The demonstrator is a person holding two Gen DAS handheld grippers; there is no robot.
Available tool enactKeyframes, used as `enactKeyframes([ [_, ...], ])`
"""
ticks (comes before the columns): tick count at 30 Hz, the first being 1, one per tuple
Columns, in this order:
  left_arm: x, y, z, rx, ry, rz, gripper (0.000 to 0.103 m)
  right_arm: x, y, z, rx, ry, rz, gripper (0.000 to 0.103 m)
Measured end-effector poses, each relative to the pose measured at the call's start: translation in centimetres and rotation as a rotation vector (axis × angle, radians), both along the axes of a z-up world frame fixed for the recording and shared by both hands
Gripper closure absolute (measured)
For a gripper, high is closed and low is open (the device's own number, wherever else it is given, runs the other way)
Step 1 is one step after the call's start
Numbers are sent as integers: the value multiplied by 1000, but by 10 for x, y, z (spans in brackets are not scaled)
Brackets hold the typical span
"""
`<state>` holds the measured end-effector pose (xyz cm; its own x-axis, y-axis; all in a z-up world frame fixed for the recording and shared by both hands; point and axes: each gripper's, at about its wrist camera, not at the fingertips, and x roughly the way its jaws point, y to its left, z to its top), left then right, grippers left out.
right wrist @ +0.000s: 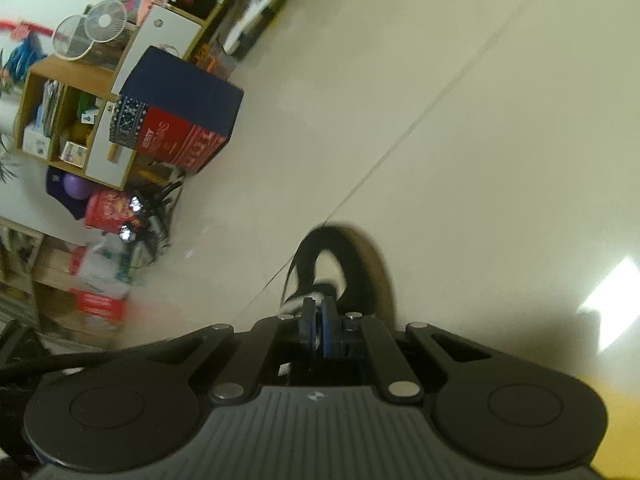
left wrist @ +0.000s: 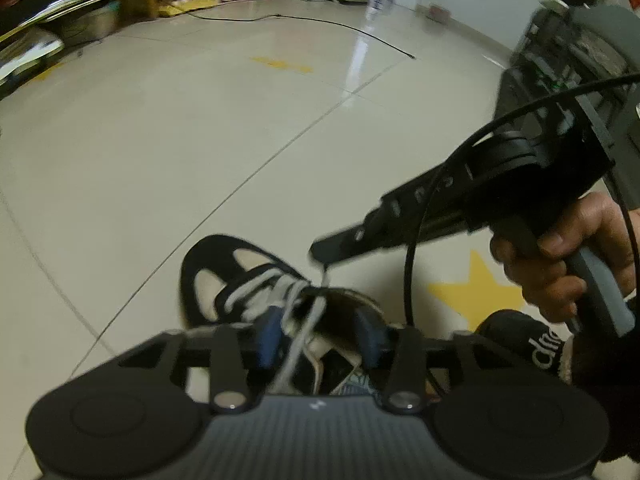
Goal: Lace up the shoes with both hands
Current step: 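Pull the lace up with the left gripper and lift the right gripper away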
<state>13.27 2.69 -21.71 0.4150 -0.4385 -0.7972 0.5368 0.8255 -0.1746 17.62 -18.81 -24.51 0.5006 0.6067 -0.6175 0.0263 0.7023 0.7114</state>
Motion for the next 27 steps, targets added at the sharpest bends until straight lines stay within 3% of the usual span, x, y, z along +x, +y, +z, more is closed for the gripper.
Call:
enactKeyframes([
  [6, -2, 13, -14, 45, 58, 76, 51, 20, -25, 6, -209, -70, -104, 99],
  [8, -4, 17, -12, 36, 65, 108, 51, 25, -36, 5, -223, -75, -134, 99],
  [13, -16, 16, -6, 50, 41, 123, 50, 20, -45, 1, -138, -40, -150, 92],
  [15, -18, 16, -8, 47, 50, 128, 50, 14, -44, -3, -105, -22, -154, 56],
  [16, -18, 15, -10, 47, 59, 130, 50, 12, -43, -5, -91, -10, -164, 53],
  [23, -12, 17, -13, 52, 80, 166, 51, 8, -46, -19, 6, 123, -219, 53],
  [27, -8, 17, -10, 8, 107, 187, 61, 5, -48, -19, 31, 158, -257, 53],
])
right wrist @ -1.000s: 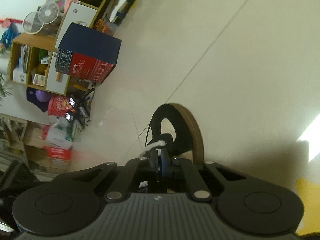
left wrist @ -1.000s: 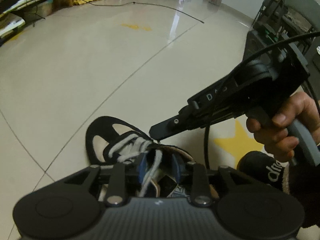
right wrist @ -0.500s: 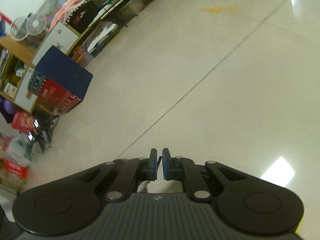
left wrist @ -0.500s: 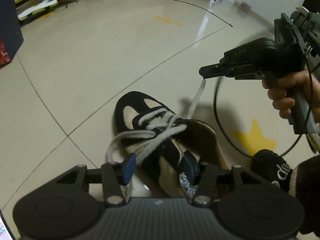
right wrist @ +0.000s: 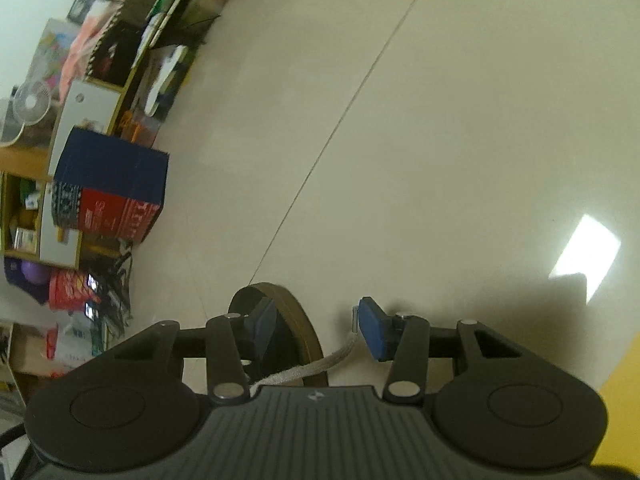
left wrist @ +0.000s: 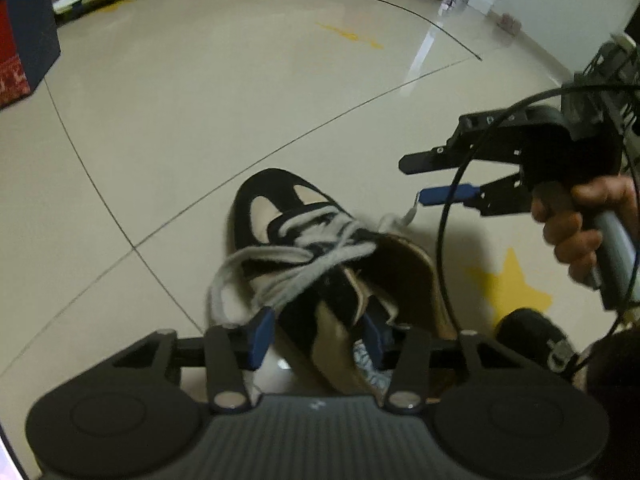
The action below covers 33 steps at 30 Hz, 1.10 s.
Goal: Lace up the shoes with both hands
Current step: 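Pull the lace up with the left gripper and lift the right gripper away, then pull the white lace end away from the sneaker with the right gripper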
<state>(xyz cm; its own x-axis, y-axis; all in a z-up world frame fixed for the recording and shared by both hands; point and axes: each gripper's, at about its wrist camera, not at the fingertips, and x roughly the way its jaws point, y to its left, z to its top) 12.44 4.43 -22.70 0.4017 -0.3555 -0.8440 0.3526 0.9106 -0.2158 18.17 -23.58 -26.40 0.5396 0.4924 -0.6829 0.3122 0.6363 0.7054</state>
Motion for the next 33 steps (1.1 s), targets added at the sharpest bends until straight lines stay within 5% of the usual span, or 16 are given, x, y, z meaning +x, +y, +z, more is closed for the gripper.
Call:
enactKeyframes([
  [5, -1, -9, 3, -13, -13, -14, 68, -2, -1, 4, -18, -1, -4, 53],
  [17, 5, -20, -1, -14, 10, 2, 69, -9, 35, -6, 156, 58, 115, 59],
  [20, 8, -22, -1, -24, 29, 15, 59, -8, 43, -7, 159, 53, 151, 86],
  [24, 11, -28, -4, -36, 74, 21, 27, -7, 45, 1, 131, 6, 182, 100],
  [33, 15, -12, -29, -60, 200, 165, 35, -9, 31, 9, -68, -52, 195, 100],
])
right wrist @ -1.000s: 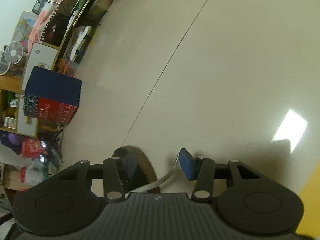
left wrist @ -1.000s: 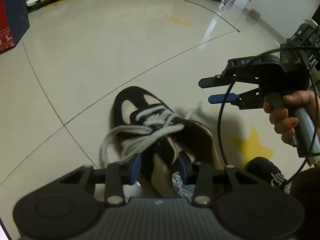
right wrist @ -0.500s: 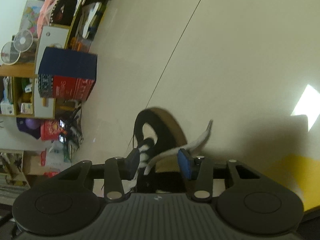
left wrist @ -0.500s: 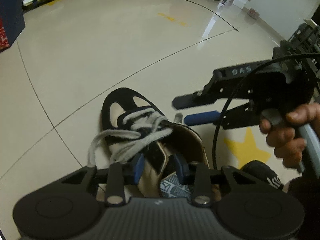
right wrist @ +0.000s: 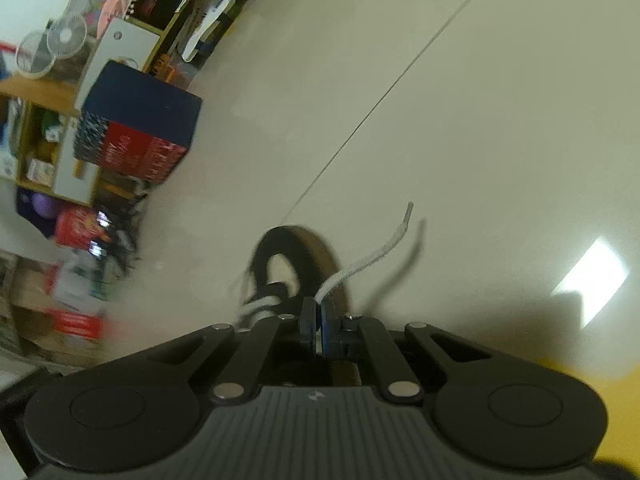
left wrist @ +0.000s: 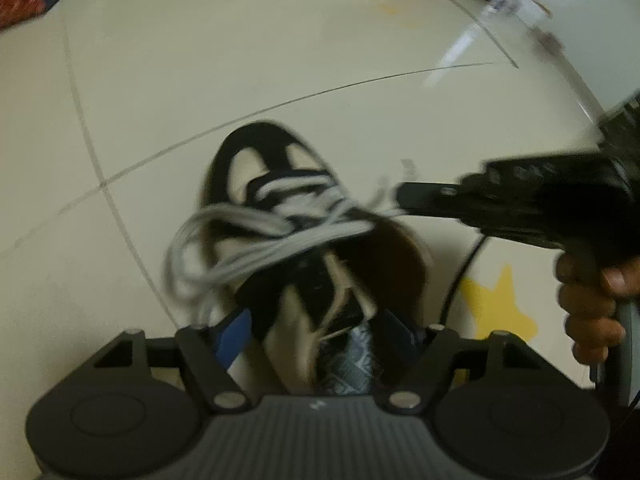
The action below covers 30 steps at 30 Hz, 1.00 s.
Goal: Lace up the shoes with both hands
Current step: 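Pull the white lace end away from the sneaker with the right gripper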
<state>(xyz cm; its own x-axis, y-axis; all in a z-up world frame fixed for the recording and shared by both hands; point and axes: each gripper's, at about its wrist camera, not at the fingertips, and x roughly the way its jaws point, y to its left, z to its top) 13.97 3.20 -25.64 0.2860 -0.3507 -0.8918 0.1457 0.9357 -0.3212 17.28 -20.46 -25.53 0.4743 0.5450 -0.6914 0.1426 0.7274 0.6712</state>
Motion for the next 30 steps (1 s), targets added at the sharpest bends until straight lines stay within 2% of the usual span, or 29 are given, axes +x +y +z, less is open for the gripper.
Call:
enactKeyframes([
  [1, 1, 3, -4, -2, 22, 19, 38, 0, -3, 0, -24, -5, -2, 100],
  [6, 1, 17, -17, -52, 87, 96, 38, 0, -24, -6, -129, -16, -49, 100],
  [18, -1, 22, -21, -61, 84, 95, 35, 2, -84, -13, -371, -33, -187, 100],
  [22, -6, 23, -19, -55, 60, 83, 38, 6, -105, -14, -466, -49, -251, 100],
  [30, -3, 25, -19, -58, 59, 82, 38, 7, -111, -23, -465, -23, -252, 100],
])
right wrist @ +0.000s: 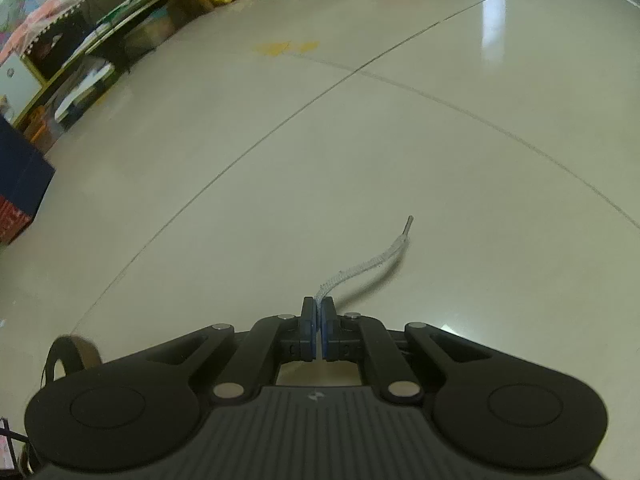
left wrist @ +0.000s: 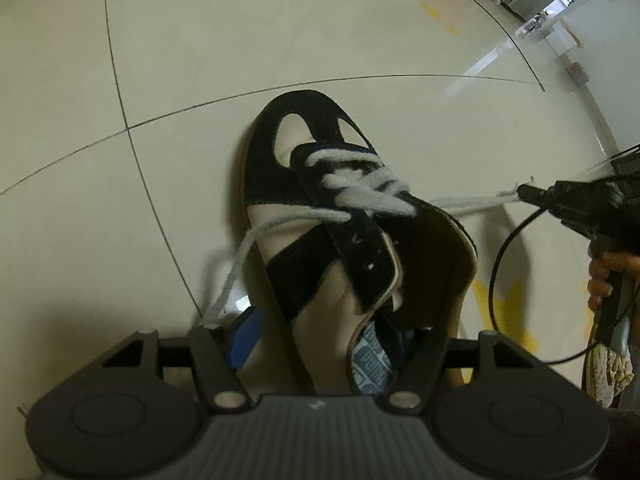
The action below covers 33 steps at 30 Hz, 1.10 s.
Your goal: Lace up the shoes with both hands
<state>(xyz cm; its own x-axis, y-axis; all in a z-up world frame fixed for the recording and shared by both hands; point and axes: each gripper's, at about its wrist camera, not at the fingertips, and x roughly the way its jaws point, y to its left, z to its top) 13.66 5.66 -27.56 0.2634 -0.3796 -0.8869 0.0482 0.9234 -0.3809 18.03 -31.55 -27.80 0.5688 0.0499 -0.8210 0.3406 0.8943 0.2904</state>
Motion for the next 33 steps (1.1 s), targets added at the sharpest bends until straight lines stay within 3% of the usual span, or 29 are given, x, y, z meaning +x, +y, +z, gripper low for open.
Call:
enactKeyframes([
  [8, 1, 1, -2, -12, -18, -11, 38, 6, 4, 2, 29, 14, 8, 100],
  [16, -4, -4, 7, 1, -68, -8, 45, 9, 23, 15, 70, -15, 115, 95],
  [17, -4, -5, 8, 2, -73, -5, 45, 9, 26, 15, 66, -9, 132, 89],
  [18, -2, -4, 8, 1, -78, 2, 46, 9, 29, 15, 61, -5, 146, 72],
  [20, 0, 0, 11, -3, -93, 23, 48, 6, 33, 16, 46, -10, 170, 64],
  [28, -9, 10, 21, -24, -124, 36, 55, 11, 51, 17, 92, 2, 185, 64],
  [33, -8, 13, 21, -25, -127, 35, 55, 4, 72, 21, 254, 19, 207, 64],
])
